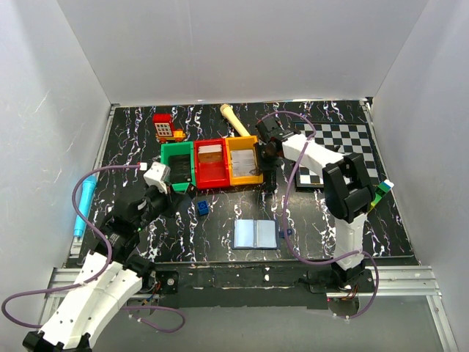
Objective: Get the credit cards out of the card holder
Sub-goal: Move the storage box to the center of the board, then place the credit card in the storage box.
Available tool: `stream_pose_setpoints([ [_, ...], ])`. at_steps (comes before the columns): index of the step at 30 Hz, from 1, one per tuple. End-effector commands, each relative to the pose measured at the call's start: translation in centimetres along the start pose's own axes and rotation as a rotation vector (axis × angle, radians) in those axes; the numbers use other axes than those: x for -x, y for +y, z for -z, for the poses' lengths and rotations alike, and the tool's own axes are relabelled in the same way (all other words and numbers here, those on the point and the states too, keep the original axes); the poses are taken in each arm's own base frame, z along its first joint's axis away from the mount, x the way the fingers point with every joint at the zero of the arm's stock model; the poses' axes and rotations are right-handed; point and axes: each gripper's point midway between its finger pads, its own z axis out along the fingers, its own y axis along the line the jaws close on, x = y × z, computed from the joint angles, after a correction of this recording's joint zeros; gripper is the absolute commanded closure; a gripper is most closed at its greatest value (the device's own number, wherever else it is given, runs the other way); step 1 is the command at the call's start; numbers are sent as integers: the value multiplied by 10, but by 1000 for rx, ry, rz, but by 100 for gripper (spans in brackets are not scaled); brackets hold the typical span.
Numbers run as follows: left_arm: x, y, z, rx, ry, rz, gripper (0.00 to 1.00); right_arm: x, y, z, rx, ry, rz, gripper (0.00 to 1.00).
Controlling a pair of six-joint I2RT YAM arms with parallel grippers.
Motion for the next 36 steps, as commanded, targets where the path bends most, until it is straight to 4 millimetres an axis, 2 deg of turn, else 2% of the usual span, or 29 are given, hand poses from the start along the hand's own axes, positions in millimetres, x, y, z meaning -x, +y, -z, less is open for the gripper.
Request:
stream_pose_setpoints([
  [1,18,-5,3,-24,-30,-68,100,2,-9,20,5,-23,14,78],
  [4,22,0,2,0,-12,-118,100,-1,-17,25,-3,-22,-6,78],
  [6,25,11,1,59,14,-153,100,-2,-22,27,-3,-31,-20,78],
  [11,36,19,-3,78,34,-317,100,-6,-18,32,42,-25,-39,77],
  [12,37,18,-6,64,40,-350,100,-6,-16,32,48,-23,-42,74],
  [15,29,13,-16,-19,83,-468,100,-5,-14,37,51,-28,-67,55],
  [19,36,6,-28,-94,101,-587,100,1,-8,53,81,-77,-95,39],
  [24,57,5,-40,-149,123,-766,100,6,1,88,133,-149,-118,29],
  [26,54,8,-44,-184,183,-846,100,3,6,102,167,-162,-115,28],
  [30,53,27,-56,-156,273,-932,100,-16,15,134,232,-194,-88,28],
  [33,45,40,-65,-174,329,-991,100,-36,24,162,270,-234,-25,27],
  [36,38,40,-70,-244,319,-1016,100,-61,33,186,340,-267,26,28],
])
